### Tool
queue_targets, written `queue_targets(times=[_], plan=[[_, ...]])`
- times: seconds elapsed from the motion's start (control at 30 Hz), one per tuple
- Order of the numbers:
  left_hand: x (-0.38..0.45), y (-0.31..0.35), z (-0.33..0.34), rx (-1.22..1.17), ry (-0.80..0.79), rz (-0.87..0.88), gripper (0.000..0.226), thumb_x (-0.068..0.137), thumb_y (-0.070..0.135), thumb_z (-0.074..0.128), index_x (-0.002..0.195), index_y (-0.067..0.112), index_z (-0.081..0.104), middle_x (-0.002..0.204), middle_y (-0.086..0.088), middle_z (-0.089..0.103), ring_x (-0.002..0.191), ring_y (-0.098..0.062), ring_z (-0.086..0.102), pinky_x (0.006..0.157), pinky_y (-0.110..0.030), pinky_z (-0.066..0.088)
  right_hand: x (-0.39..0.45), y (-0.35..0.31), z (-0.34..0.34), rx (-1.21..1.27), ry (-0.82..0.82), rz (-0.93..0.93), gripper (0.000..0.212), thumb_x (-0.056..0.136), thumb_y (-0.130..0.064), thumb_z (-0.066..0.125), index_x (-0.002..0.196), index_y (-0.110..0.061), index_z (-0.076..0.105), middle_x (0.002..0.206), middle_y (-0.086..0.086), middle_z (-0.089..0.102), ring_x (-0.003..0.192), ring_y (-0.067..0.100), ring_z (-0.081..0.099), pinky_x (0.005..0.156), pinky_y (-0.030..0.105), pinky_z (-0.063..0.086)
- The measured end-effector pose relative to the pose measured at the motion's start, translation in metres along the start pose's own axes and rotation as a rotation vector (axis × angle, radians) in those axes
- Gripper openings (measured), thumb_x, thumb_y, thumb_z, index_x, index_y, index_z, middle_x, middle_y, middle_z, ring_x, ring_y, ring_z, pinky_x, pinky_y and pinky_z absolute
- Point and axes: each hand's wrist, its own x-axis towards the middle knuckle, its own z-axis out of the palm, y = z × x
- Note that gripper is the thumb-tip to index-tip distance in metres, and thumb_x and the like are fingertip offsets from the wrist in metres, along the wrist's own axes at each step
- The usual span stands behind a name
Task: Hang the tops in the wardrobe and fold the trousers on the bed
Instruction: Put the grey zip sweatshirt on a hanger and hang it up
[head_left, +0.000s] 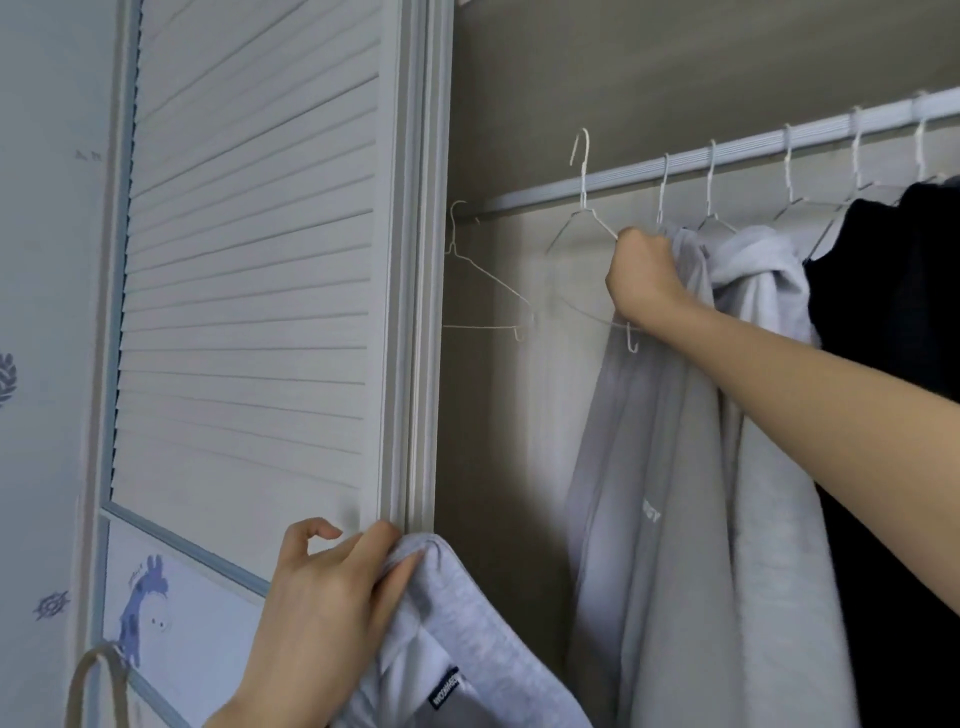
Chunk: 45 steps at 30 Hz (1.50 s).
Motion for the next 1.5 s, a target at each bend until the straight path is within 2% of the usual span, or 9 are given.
queue_targets(times=[0.23,0.4,0.5,0.6,0.7,0.97,1.07,1.27,1.5], plan=[[-0.002,0.017,-0.025,-0.174,-0.280,-0.291,0.032,0.090,0.048,0.045,0.074,0.023,0.055,0.046,0.002,0.055,0.048,-0.028,0.056,0.055,-0.032,0.037,-0.095,0.000,-0.073,0.307,-0.063,0.049,0.026,0.091,-0.002,0.040,0.117,-0.002,0.047,0.107,0.025,0.057,0.096,0.038,0.058,0.082,0.039,0.050],[0.003,0.041,-0.053,-0.355,-0.316,-0.591,0.026,0.092,0.036,0.061,0.072,0.020,0.057,0.061,0.001,0.061,0.064,-0.023,0.058,0.055,-0.032,0.039,-0.195,0.005,-0.130,0.758,-0.103,0.231,0.033,0.097,-0.005,0.039,0.129,-0.012,0.041,0.093,0.005,0.049,0.067,0.009,0.048,0.069,0.036,0.057],[0.007,0.051,-0.069,-0.415,-0.340,-0.686,0.030,0.092,0.034,0.062,0.069,0.015,0.058,0.059,-0.002,0.058,0.062,-0.017,0.054,0.052,-0.029,0.034,-0.255,0.013,-0.156,0.721,-0.081,0.139,0.024,0.100,-0.013,0.037,0.113,-0.021,0.056,0.067,-0.009,0.050,0.058,0.008,0.049,0.070,0.039,0.058],[0.008,0.052,-0.081,-0.405,-0.382,-0.745,0.031,0.091,0.035,0.062,0.068,0.015,0.058,0.062,-0.004,0.059,0.064,-0.024,0.056,0.056,-0.032,0.037,-0.298,0.032,-0.186,0.683,-0.043,0.092,0.027,0.100,-0.014,0.041,0.096,-0.033,0.061,0.055,-0.014,0.054,0.053,0.013,0.048,0.056,0.027,0.046],[0.008,0.049,-0.090,-0.373,-0.439,-0.789,0.035,0.091,0.036,0.060,0.065,0.014,0.056,0.062,-0.007,0.059,0.067,-0.032,0.057,0.060,-0.034,0.039,-0.326,0.057,-0.218,0.746,-0.084,0.134,0.027,0.099,-0.012,0.046,0.091,-0.021,0.070,0.050,-0.001,0.043,0.050,0.019,0.037,0.051,0.027,0.032],[0.011,0.042,-0.113,-0.600,-0.509,-1.045,0.048,0.089,0.036,0.069,0.063,-0.004,0.061,0.060,-0.015,0.056,0.060,-0.023,0.051,0.059,-0.033,0.040,-0.364,0.110,-0.275,0.964,-0.485,0.195,0.028,0.100,-0.004,0.040,0.091,0.001,0.066,0.047,-0.004,0.026,0.046,0.011,0.022,0.048,0.020,0.031],[0.010,0.049,-0.124,-0.711,-0.552,-0.997,0.042,0.088,0.032,0.070,0.080,-0.010,0.069,0.071,-0.017,0.065,0.061,-0.022,0.056,0.057,-0.029,0.045,-0.366,0.126,-0.279,0.857,-0.527,0.135,0.028,0.099,-0.005,0.041,0.090,-0.005,0.068,0.048,-0.002,0.028,0.047,0.013,0.026,0.049,0.024,0.031],[0.011,0.057,-0.144,-0.840,-0.664,-0.844,0.055,0.086,0.039,0.071,0.081,-0.015,0.059,0.069,-0.012,0.057,0.066,-0.017,0.050,0.065,-0.031,0.041,-0.367,0.153,-0.276,0.723,-0.537,0.038,0.035,0.098,-0.014,0.046,0.082,-0.033,0.070,0.050,0.003,0.028,0.050,0.022,0.026,0.054,0.038,0.029],[0.028,0.102,-0.155,-0.810,-0.660,-0.652,0.024,0.091,0.027,0.068,0.075,0.010,0.075,0.067,-0.008,0.070,0.060,-0.008,0.061,0.059,-0.020,0.051,-0.365,0.159,-0.253,0.825,-0.502,0.021,0.024,0.091,-0.038,0.047,0.086,-0.035,0.070,0.048,-0.005,0.028,0.047,0.013,0.025,0.050,0.039,0.026]])
